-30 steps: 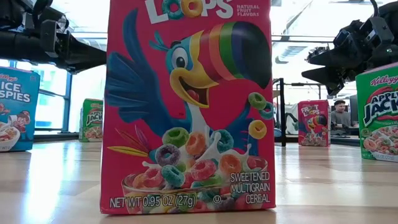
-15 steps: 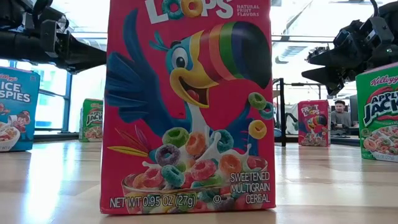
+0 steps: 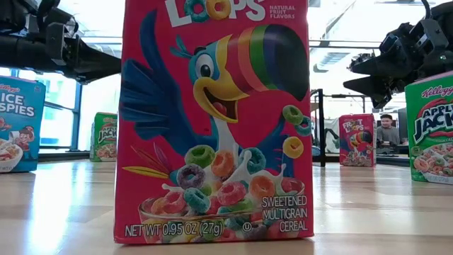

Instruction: Stack cereal on shelf

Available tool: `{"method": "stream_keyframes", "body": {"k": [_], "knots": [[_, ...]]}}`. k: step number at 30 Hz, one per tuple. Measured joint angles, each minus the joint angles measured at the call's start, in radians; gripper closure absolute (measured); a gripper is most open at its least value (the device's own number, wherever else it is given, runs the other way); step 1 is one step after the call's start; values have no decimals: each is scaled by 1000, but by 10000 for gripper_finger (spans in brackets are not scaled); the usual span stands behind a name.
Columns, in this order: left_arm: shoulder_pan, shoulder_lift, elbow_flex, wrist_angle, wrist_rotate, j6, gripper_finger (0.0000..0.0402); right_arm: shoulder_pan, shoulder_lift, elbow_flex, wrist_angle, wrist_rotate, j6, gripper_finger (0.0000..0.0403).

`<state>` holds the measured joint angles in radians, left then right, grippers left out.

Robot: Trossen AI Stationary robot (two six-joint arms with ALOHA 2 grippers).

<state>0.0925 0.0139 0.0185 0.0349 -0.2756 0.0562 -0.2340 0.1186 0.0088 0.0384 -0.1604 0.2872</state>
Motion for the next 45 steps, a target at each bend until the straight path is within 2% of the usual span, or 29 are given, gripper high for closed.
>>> {"method": "stream_keyframes", "body": {"k": [36,45], "knots": [[0,0,0,0,0,0,204,0,0,3,1,1,32,194],[0,0,0,0,0,0,204,0,0,91,-20,-1,73,194]]}}
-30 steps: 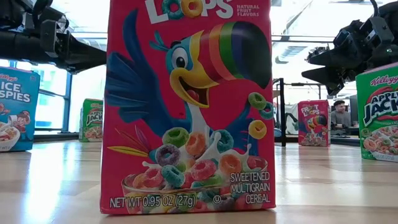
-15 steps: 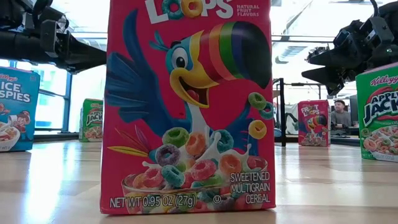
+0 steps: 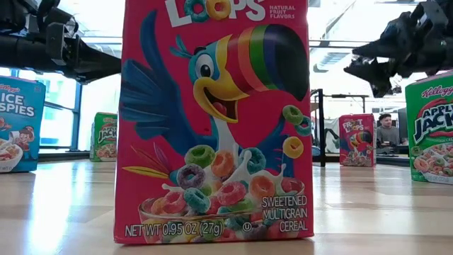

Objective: Stack cereal on shelf
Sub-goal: Put the middle green cereal box on the shelf

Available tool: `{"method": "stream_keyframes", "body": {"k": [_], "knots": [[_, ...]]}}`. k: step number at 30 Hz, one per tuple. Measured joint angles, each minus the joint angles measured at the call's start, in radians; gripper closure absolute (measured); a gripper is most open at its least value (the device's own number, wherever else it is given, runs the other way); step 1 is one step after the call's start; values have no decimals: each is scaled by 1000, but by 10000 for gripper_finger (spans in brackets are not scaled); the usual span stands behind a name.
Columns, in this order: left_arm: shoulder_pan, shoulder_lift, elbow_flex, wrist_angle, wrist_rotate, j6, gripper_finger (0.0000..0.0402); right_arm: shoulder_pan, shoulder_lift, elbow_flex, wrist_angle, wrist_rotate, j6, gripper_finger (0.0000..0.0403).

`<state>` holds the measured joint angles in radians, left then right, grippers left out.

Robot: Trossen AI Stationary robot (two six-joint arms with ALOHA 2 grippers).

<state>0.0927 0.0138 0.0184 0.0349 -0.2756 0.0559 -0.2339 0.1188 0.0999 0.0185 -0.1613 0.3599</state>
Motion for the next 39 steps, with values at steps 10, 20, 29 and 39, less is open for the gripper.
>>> {"method": "stream_keyframes", "body": {"k": [10,20,29,39], "knots": [[0,0,0,0,0,0,204,0,43,220,-173,-6,-99,193],[0,0,0,0,0,0,204,0,284,489,-400,8,-284,193],[0,0,0,0,0,0,204,1,502,641,-419,5,-334,193],[0,0,0,0,0,0,204,55,720,835,-426,83,-311,193]]}}
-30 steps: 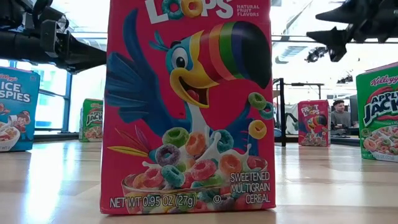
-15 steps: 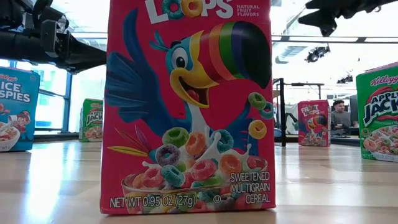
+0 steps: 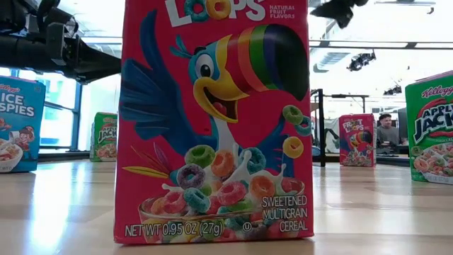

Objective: Stack cereal on shelf
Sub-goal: Put the middle green cereal box on the shelf

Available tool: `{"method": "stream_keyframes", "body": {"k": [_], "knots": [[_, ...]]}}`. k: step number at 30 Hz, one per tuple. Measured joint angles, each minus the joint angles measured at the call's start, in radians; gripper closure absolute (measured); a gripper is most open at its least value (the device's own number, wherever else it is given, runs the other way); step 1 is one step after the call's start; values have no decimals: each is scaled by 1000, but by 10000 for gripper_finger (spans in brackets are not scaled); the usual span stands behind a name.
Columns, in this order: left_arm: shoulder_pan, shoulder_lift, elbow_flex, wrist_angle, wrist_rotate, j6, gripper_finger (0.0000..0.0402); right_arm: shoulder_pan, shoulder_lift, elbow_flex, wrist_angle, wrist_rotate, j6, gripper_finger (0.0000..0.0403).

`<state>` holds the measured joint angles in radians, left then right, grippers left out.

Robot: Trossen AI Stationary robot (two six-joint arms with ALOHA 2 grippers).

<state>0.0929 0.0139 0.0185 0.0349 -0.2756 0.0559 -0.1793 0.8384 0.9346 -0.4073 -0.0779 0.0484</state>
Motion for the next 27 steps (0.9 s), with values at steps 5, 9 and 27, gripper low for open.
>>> {"method": "stream_keyframes", "body": {"k": [5,9,27], "knots": [[0,0,0,0,0,0,204,68,126,140,-46,87,54,193],[0,0,0,0,0,0,204,119,229,241,-133,123,98,193],[0,0,0,0,0,0,204,251,585,312,-151,95,266,194]]}}
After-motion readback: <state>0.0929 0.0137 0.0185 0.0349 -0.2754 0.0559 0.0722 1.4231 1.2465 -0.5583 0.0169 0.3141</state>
